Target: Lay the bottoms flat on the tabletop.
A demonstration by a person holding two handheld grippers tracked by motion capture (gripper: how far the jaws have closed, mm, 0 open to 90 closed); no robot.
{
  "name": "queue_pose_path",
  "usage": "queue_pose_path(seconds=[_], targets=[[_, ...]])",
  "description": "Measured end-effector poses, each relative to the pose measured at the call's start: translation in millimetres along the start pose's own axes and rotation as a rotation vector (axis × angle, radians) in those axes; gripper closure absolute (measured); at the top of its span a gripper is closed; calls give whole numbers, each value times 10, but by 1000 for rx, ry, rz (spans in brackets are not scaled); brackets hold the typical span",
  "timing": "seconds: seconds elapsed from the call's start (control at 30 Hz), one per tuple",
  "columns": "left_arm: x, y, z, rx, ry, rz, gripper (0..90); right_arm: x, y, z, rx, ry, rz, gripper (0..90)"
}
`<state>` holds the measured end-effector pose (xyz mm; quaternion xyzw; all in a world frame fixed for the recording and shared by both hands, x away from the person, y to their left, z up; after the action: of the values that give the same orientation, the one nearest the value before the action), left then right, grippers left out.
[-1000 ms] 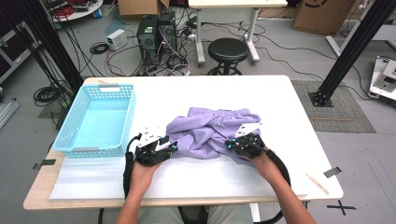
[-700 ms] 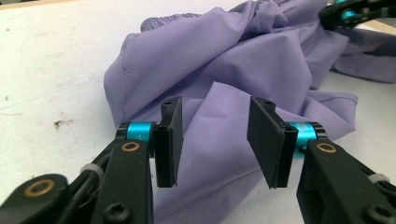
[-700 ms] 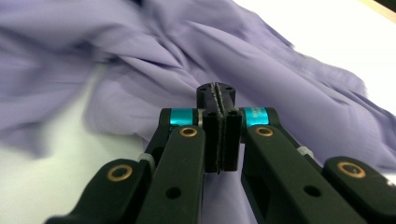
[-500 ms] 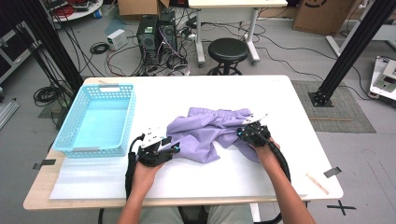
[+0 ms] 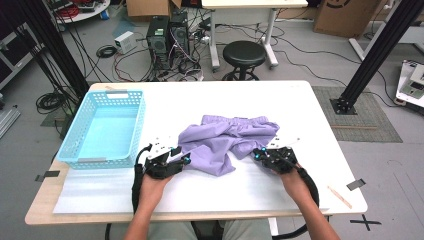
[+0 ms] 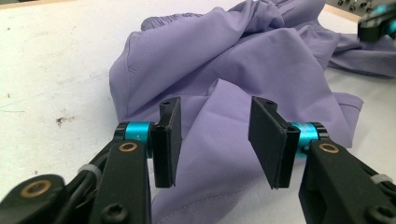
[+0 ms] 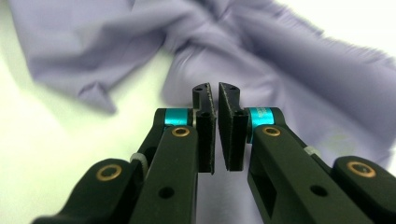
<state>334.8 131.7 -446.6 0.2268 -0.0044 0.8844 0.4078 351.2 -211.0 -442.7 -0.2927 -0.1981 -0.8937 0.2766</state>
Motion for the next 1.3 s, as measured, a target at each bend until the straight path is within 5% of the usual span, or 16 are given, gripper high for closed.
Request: queue_pose_path(seconds=[0.13,0.23,0.37,0.73,0.93,1.13,1.3], targets=[[1,0,-2,-2,-3,0,543,-200,-45,-44,-12,-85,-17,742],[18,-19,1,2,-1,2,543,-279,-34,-44,11,-118,-59,856],[38,-43,-5,4,-2,9,544,-232,-19,-68,40,-124,-43,891],[57,-36,-13,6,0,13,545,263,-124,-312,86,-13,86,893],[-10,-13,-45,-7,-44,1,543,530,-128,-465,98,6,167,891],[-92,-4,-92,-9,-111,4,496,617,-74,-404,51,46,141,741],[-141,-8,-127,-1,-157,2,487,423,-38,-186,10,32,60,635]])
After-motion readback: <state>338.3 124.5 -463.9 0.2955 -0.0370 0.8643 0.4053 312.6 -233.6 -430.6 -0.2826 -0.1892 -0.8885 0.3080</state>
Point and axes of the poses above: each handheld gripper's, and its own axes: x roughly backward along the jaws, z roughly out of its top, y roughly to its right, the point moved 3 cm from there along -x, roughly forward along the jaws, and after that the axes turned 10 degrees about -z, right-handed, at the moved point
